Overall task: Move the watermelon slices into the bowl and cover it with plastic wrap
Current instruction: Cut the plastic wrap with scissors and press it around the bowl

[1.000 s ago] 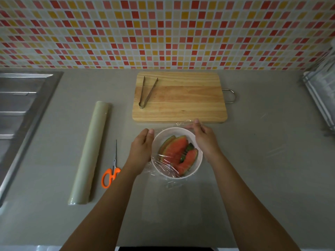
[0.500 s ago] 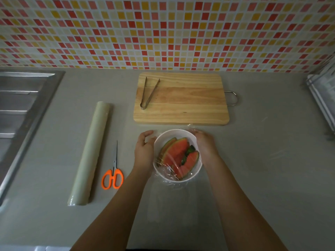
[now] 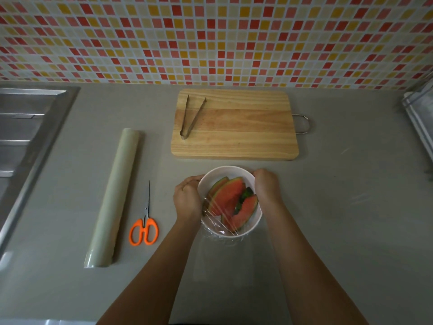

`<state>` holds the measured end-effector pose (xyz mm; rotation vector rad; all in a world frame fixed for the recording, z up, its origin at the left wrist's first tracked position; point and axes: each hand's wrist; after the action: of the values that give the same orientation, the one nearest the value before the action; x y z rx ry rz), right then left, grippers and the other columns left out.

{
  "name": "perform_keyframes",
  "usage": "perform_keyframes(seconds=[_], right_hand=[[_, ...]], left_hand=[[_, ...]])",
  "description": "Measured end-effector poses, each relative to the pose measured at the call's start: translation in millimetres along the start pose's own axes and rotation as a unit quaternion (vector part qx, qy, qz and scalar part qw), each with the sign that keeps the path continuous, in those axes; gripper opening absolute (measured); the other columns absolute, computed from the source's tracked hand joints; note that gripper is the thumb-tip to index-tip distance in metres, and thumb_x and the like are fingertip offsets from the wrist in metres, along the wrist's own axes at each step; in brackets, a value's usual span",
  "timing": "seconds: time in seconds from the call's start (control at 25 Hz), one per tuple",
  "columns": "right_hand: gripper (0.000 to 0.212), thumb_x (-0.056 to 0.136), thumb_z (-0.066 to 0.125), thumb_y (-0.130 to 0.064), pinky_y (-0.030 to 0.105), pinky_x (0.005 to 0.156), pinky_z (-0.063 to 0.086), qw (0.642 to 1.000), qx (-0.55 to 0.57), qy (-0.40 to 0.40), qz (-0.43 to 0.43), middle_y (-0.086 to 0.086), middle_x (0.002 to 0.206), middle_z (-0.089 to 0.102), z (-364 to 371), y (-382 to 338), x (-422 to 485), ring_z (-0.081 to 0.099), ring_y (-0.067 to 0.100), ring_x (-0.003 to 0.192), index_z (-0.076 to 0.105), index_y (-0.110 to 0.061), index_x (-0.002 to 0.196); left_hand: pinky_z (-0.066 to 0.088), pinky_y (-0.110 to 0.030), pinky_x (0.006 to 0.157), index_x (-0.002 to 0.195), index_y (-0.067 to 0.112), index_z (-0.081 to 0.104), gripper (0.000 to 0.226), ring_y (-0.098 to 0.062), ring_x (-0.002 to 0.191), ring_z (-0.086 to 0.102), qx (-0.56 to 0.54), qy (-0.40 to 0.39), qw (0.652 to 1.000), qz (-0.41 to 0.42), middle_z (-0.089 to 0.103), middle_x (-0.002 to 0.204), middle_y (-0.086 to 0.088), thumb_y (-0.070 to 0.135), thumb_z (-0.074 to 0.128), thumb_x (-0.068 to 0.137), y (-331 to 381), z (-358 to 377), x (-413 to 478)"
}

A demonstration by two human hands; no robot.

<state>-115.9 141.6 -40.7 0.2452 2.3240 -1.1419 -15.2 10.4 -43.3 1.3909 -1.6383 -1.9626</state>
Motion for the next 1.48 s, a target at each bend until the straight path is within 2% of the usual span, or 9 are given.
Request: perform_keyframes(seconds=[0.08,0.36,0.56,0.72,0.84,1.0,1.08,1.2,1.48], right_hand=[[0.024,0.086,0.042,0.002,0.032,0.068,0.04,0.987,-0.142,0.031,-0.062,0.023,0.092,0.065,0,-3,-5,0.061,0.033,0.086,0.063,0.008,0.095],[0.025,0.089,0.038,0.004,0.04,0.08,0.042,0.961,-0.262,0.041,-0.081,0.03,0.111,0.061,-2,-3,-5,0.056,0.041,0.105,0.055,0.01,0.106],[0.027,0.091,0.035,0.002,0.041,0.085,0.043,0.954,-0.285,0.052,-0.079,0.028,0.114,0.061,-3,0,-7,0.055,0.04,0.108,0.055,0.01,0.108],[0.028,0.093,0.035,-0.001,0.039,0.084,0.043,0.973,-0.2,0.104,-0.042,0.028,0.116,0.06,-4,2,-12,0.056,0.039,0.109,0.056,0.011,0.108],[0.034,0.093,0.031,-0.01,0.041,0.09,0.043,0.988,0.027,0.145,0.042,0.027,0.119,0.056,-19,11,-9,0.053,0.039,0.111,0.053,0.006,0.114],[0.036,0.094,0.029,-0.034,0.022,0.084,0.041,0.943,0.222,0.217,-0.12,-0.01,0.105,0.063,-43,12,-26,0.057,0.011,0.111,0.062,-0.022,0.103],[0.048,0.093,0.026,-0.049,0.004,0.092,0.034,0.937,0.193,0.102,-0.273,-0.029,0.12,0.054,-37,11,-43,0.045,-0.014,0.117,0.058,-0.027,0.12],[0.078,0.082,0.013,-0.074,-0.001,0.098,0.025,0.942,0.115,-0.061,-0.309,-0.023,0.141,0.038,-14,20,-48,0.032,-0.012,0.13,0.039,-0.028,0.139],[0.063,0.074,0.015,-0.082,0.019,0.085,0.05,0.962,0.165,-0.007,-0.216,-0.014,0.104,0.067,8,26,-38,0.062,0.002,0.099,0.062,-0.049,0.1]], left_hand=[[0.056,-0.04,0.072,0.069,0.024,0.077,0.032,-0.028,0.08,0.066,0.021,0.025,0.999,0.009,0.074,0.078,-0.001,0.013,0.047,0.065,2,0,-3],[0.043,-0.027,0.064,0.077,0.029,0.076,0.038,-0.017,0.075,0.058,0.125,0.05,0.99,0.043,0.066,0.069,0.017,0.014,0.042,0.072,3,0,-8],[0.045,-0.031,0.064,0.063,0.022,0.075,0.028,-0.017,0.063,0.054,0.103,0.052,0.993,0.002,0.068,0.062,0.001,0.013,0.049,0.068,2,-2,-5],[0.052,-0.035,0.067,0.063,0.018,0.073,0.026,-0.027,0.068,0.061,0.186,0.002,0.982,-0.011,0.065,0.06,-0.001,0.013,0.048,0.07,4,-8,-5],[0.054,-0.045,0.078,0.074,0.022,0.077,0.032,-0.034,0.075,0.065,0.199,0.017,0.979,-0.037,0.073,0.078,-0.013,0.009,0.048,0.078,7,-25,6],[0.048,-0.035,0.09,0.108,0.012,0.067,0.032,-0.028,0.105,0.062,0.101,0.066,0.986,0.114,0.068,0.107,-0.009,0.021,0.041,0.09,18,-40,6],[0.043,-0.019,0.093,0.121,0.02,0.061,0.043,-0.004,0.112,0.058,0.119,-0.037,0.962,0.245,0.064,0.117,0.005,0.04,0.035,0.094,22,-28,-12],[0.035,-0.019,0.102,0.14,0.025,0.042,0.053,0.005,0.123,0.041,0.203,-0.157,0.92,0.295,0.049,0.138,0.007,0.05,0.027,0.095,7,-12,-25],[0.046,-0.026,0.093,0.131,0.02,0.053,0.06,-0.012,0.113,0.054,0.16,-0.112,0.949,0.247,0.059,0.122,0.001,0.054,0.022,0.092,-5,-2,-19]])
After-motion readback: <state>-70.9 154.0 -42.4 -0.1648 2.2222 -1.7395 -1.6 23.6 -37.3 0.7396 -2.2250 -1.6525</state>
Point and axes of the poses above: each hand's wrist, its own x-axis towards the middle knuckle, its own z-axis out of the palm, y = z × x
